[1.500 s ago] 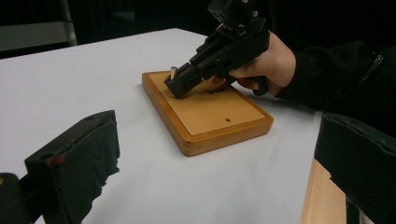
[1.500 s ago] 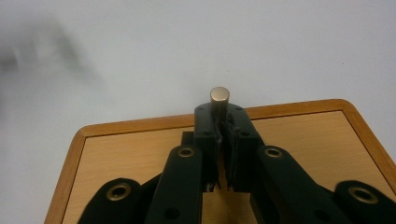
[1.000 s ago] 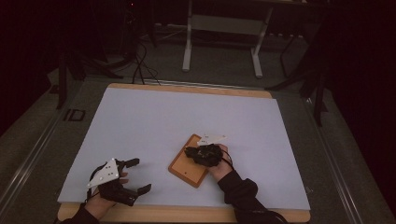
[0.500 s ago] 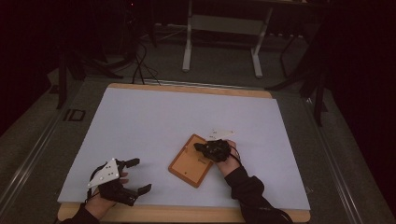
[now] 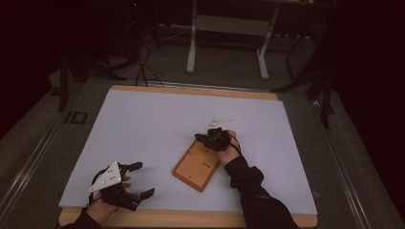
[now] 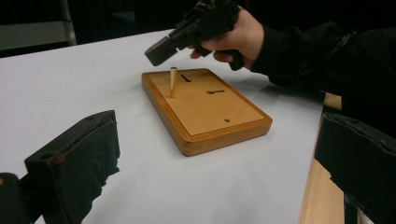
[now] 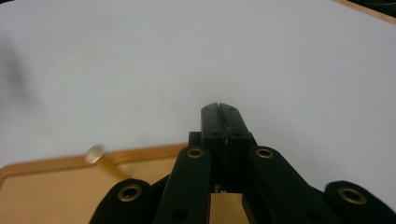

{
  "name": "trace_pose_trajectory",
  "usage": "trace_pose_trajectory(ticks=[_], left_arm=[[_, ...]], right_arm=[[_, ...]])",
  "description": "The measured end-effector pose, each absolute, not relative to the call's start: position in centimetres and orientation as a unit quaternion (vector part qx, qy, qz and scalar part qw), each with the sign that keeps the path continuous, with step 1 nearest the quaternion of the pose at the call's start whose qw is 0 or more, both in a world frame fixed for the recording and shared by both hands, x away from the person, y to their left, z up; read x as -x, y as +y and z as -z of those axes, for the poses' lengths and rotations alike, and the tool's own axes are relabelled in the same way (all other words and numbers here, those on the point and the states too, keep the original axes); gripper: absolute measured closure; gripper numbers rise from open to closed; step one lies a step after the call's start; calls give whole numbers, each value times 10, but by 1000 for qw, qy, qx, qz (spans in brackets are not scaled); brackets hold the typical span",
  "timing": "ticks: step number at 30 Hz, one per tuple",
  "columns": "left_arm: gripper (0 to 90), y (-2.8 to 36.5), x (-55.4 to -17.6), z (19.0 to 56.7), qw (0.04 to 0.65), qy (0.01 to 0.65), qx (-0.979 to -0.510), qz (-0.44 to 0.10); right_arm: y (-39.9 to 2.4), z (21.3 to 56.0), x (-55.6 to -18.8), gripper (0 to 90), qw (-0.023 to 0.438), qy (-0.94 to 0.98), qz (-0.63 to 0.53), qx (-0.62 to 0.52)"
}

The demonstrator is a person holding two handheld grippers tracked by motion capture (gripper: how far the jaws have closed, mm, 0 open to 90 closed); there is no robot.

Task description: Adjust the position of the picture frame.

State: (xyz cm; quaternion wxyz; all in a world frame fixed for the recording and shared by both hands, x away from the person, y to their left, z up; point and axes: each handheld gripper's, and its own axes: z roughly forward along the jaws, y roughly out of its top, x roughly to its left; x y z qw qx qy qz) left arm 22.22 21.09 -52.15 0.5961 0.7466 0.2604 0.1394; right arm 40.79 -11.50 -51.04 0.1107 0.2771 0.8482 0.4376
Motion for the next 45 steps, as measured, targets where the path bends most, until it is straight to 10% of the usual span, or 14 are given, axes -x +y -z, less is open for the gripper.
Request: trace_pose_trajectory(ticks=[45], left_arm=[[5,211,-221,522,596,262,-746,-139]], right_arm=[[-118,523,-431,900,89,871,-379,-298]])
